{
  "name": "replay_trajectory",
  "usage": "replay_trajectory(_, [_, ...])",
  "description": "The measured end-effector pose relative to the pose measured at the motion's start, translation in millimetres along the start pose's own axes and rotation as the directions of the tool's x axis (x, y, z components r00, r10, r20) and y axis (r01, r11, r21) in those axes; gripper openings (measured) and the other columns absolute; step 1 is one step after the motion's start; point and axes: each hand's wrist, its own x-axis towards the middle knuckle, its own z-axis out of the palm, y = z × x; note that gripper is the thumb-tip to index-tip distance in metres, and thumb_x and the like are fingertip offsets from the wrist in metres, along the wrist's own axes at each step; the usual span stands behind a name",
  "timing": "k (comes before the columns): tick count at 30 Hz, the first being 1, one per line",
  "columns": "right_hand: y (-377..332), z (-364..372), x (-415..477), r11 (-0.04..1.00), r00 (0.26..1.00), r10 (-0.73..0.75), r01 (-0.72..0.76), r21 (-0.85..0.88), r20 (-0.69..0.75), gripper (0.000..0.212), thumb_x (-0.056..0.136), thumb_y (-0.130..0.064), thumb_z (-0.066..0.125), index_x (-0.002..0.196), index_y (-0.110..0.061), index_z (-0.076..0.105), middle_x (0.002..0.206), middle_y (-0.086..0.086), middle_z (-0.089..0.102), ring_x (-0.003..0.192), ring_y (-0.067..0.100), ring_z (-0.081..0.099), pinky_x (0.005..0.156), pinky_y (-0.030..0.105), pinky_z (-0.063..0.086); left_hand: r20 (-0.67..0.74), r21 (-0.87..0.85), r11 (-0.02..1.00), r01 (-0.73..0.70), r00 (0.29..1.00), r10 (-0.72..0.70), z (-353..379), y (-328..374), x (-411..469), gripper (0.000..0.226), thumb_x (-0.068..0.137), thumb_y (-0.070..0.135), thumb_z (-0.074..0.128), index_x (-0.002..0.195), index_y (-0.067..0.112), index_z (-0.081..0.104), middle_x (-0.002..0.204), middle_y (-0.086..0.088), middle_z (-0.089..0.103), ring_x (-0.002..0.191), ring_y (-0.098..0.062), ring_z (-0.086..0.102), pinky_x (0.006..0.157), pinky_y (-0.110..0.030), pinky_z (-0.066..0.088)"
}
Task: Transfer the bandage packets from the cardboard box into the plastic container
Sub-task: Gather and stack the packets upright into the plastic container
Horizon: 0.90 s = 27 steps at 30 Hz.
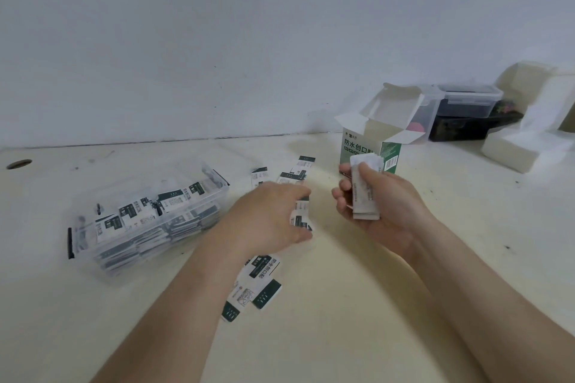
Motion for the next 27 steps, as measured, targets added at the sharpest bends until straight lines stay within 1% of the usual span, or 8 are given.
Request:
replay_trajectory(2, [1.7, -0.3, 0.5, 0.999, 1.0, 0.016, -0.016, -0.04, 0.0, 0.023, 0.103, -0.021, 0.041, 0.101, -0.008, 0.059, 0.069, 0.005, 0.051, 0.049, 0.013, 0.047, 0.04, 0.018, 0.037, 0.099, 0.059, 0.998, -0.003, 0.995, -0.003, 3.4, 0.8, -0.1, 0.062, 0.088, 0.045, 0.062, 0.144, 0.033, 0.037, 0.141, 0.004, 0.05, 0.13, -0.016, 0.044, 0.103, -0.031, 0.038])
replay_trajectory(7, [8.5, 2.4, 2.0, 0.949, 0.998, -0.05, 0.039, -0.313, -0.029, 0.01, 0.093, -0.005, 0.054, 0.089, -0.013, 0.058, 0.07, 0.002, 0.048, 0.047, 0.009, 0.031, 0.042, 0.018, 0.019, 0.005, 0.08, 0.996, -0.033, 0.999, 0.033, 1.6, 0.3, 2.6, 0.034, 0.089, 0.032, 0.062, 0.122, 0.03, 0.064, 0.122, 0.01, 0.065, 0.114, -0.011, 0.057, 0.096, -0.025, 0.044])
replay_trajectory(10, [7.7, 0.8, 4.0, 0.972, 0.999, 0.001, -0.008, -0.234, -0.032, 0.004, 0.093, -0.009, 0.056, 0.093, -0.013, 0.055, 0.071, 0.005, 0.052, 0.047, 0.01, 0.035, 0.041, 0.019, 0.022, -0.046, 0.024, 0.999, -0.037, 0.998, 0.038, 1.4, 1.8, 2.1, 0.014, 0.088, 0.028, 0.062, 0.09, 0.025, 0.075, 0.088, 0.007, 0.072, 0.085, -0.011, 0.065, 0.079, -0.027, 0.052])
replay_trajectory(17, [4.7, -3.4, 5.1, 0.981, 0.998, 0.047, -0.052, -0.189, -0.029, 0.017, 0.096, -0.027, 0.054, 0.098, -0.01, 0.057, 0.073, 0.006, 0.054, 0.052, 0.011, 0.039, 0.038, 0.018, 0.022, -0.379, -0.218, 0.969, -0.12, 0.925, 0.029, -20.2, -4.9, -2.7, 0.011, 0.097, 0.023, 0.053, 0.088, 0.023, 0.06, 0.077, 0.002, 0.068, 0.062, -0.016, 0.067, 0.066, -0.037, 0.054])
replay_trajectory(21, [8.3, -1.8, -1.7, 0.963, 0.97, 0.199, -0.167, -0.214, 0.141, 0.037, 0.094, -0.05, 0.051, 0.095, -0.013, 0.058, 0.079, 0.009, 0.063, 0.052, 0.014, 0.053, 0.038, 0.018, 0.031, -0.329, -0.482, 0.865, -0.137, 0.944, -0.034, -25.7, -0.3, -8.4, 0.018, 0.095, 0.014, 0.055, 0.081, 0.023, 0.06, 0.073, 0.005, 0.068, 0.047, -0.011, 0.066, 0.052, -0.03, 0.051])
replay_trajectory(23, [10.4, 1.0, -5.9, 0.938, 0.92, 0.264, -0.174, -0.301, 0.29, 0.045, 0.093, -0.056, 0.049, 0.1, -0.013, 0.06, 0.084, 0.009, 0.064, 0.061, 0.016, 0.059, 0.057, 0.027, 0.043, -0.297, -0.531, 0.832, -0.158, 0.955, -0.009, -19.4, 4.9, -6.2, 0.015, 0.094, 0.01, 0.056, 0.083, 0.019, 0.062, 0.058, 0.007, 0.066, 0.044, -0.012, 0.064, 0.048, -0.021, 0.047])
replay_trajectory(25, [11.5, 2.2, -7.9, 0.913, 0.872, 0.271, -0.098, -0.395, 0.408, 0.039, 0.093, -0.047, 0.054, 0.098, -0.01, 0.064, 0.091, 0.013, 0.063, 0.072, 0.017, 0.057, 0.072, 0.033, 0.043, -0.298, -0.563, 0.804, -0.192, 0.954, 0.02, -11.9, 10.5, -3.1, 0.013, 0.093, 0.007, 0.058, 0.085, 0.016, 0.064, 0.054, 0.007, 0.064, 0.044, -0.016, 0.064, 0.048, -0.02, 0.048])
replay_trajectory(27, [12.0, 2.3, -10.2, 0.903, 0.859, 0.25, -0.04, -0.428, 0.446, 0.017, 0.093, -0.025, 0.059, 0.089, -0.01, 0.064, 0.083, 0.014, 0.062, 0.067, 0.016, 0.053, 0.061, 0.026, 0.042, -0.316, -0.604, 0.769, -0.208, 0.949, 0.008, -8.6, 13.4, -0.2, 0.01, 0.09, 0.01, 0.063, 0.086, 0.018, 0.066, 0.066, 0.004, 0.066, 0.046, -0.017, 0.065, 0.048, -0.023, 0.051])
